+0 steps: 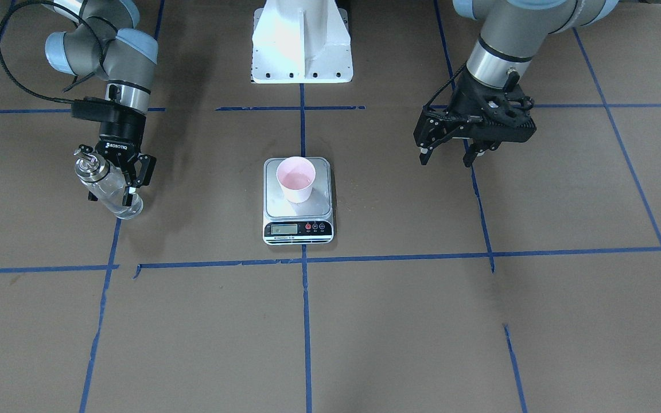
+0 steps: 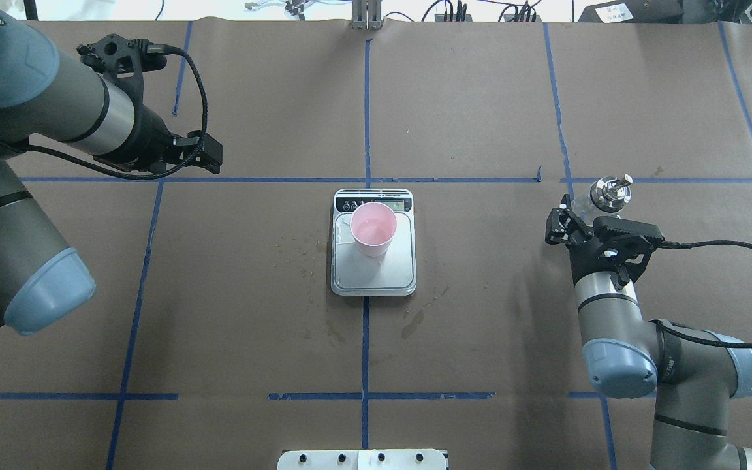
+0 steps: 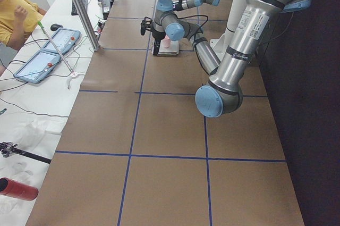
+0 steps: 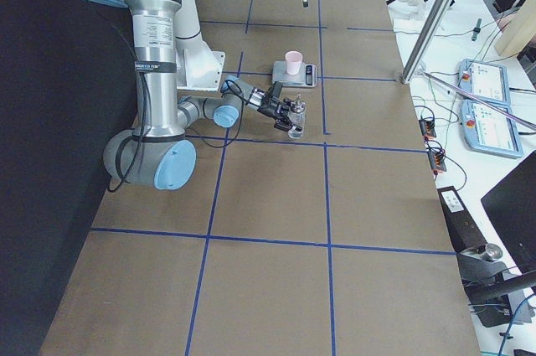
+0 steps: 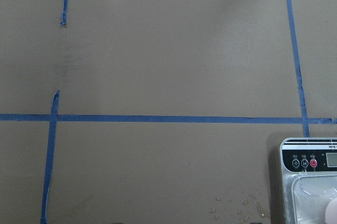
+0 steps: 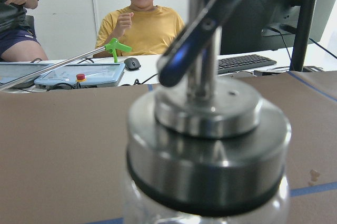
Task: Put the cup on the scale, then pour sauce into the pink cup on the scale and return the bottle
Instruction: 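Lower the bottle to its original spot with the right gripper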
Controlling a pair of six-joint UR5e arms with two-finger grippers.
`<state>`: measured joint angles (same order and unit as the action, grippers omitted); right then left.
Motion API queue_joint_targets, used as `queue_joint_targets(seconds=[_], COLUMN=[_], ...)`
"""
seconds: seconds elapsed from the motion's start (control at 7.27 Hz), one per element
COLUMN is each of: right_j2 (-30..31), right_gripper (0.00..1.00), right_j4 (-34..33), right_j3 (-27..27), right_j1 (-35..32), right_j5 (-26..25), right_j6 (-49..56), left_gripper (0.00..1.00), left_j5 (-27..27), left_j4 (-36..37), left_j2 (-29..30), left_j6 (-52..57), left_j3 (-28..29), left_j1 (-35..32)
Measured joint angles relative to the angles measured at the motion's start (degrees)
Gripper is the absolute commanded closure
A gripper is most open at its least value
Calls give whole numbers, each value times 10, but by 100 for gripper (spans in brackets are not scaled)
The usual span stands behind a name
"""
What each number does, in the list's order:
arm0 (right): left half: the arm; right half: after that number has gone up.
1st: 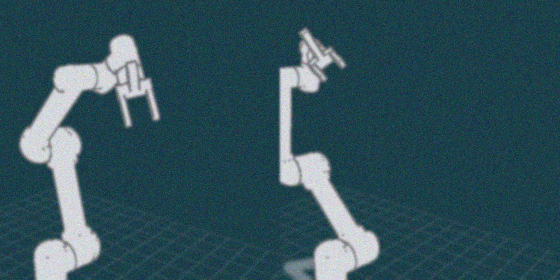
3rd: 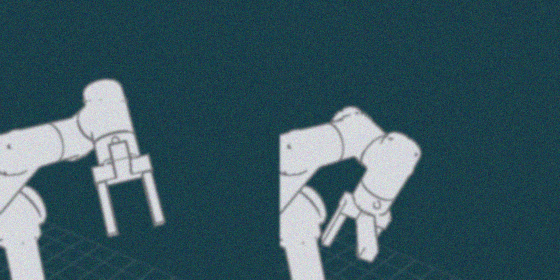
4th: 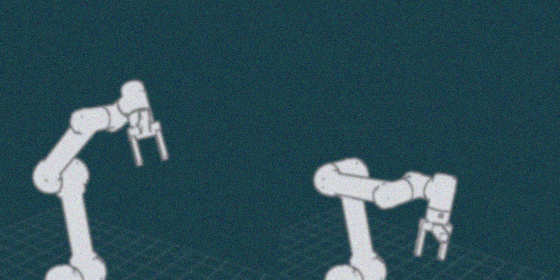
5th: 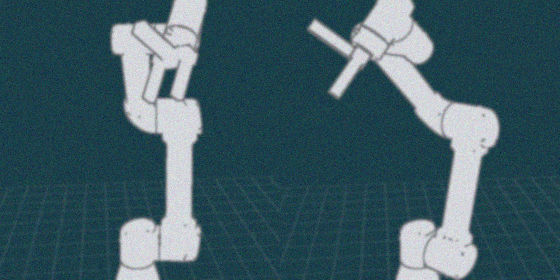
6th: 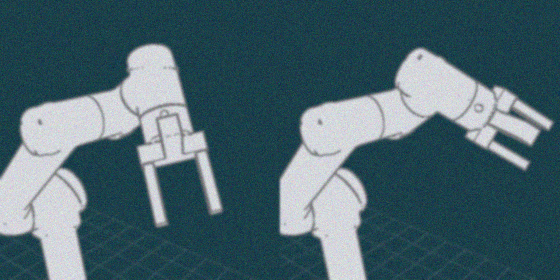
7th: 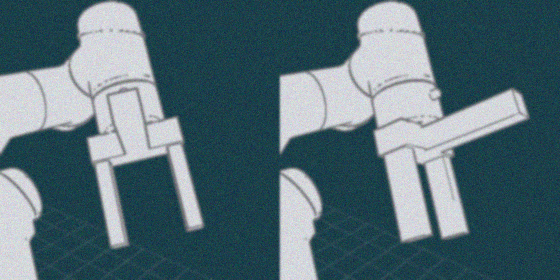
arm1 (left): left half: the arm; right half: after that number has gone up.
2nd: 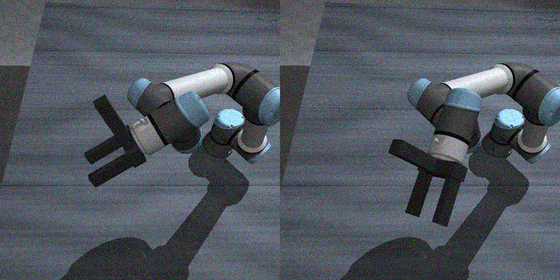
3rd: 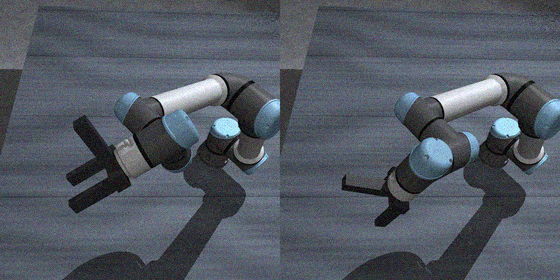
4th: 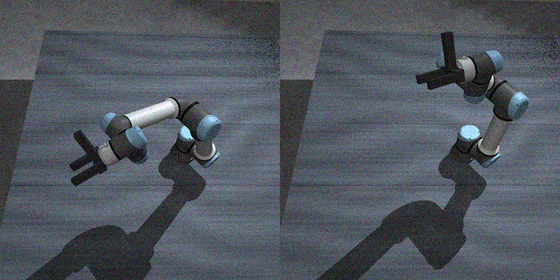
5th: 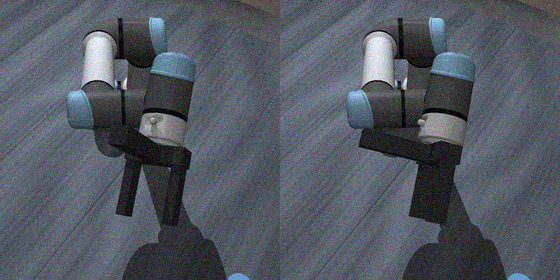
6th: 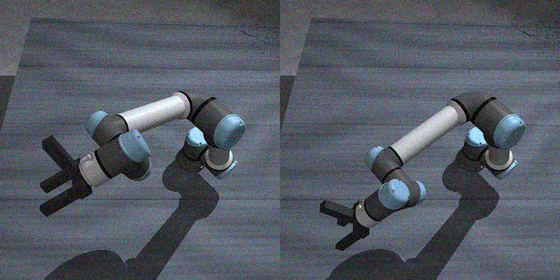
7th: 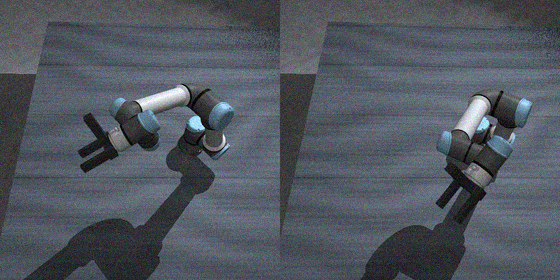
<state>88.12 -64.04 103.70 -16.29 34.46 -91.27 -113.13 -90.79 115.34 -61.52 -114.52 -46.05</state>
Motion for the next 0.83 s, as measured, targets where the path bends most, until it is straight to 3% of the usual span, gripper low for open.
queue_joint_targets(seconds=[0.41, 0.55, 0.83], right_j2=[3, 3, 7], right_gripper=[99, 1, 0], right_j4=[0, 1, 2], right_j3=[-10, -11, -13], right_j1=[10, 12, 15], right_j5=[4, 4, 4], right_j6=[-8, -10, -17], left_gripper=[14, 13, 13], left_j5=[0, 0, 0], left_j4=[0, 0, 0], left_j2=[1, 1, 1], left_j6=[0, 0, -3], left_j3=[0, 0, -1], left_j1=[0, 0, 0])
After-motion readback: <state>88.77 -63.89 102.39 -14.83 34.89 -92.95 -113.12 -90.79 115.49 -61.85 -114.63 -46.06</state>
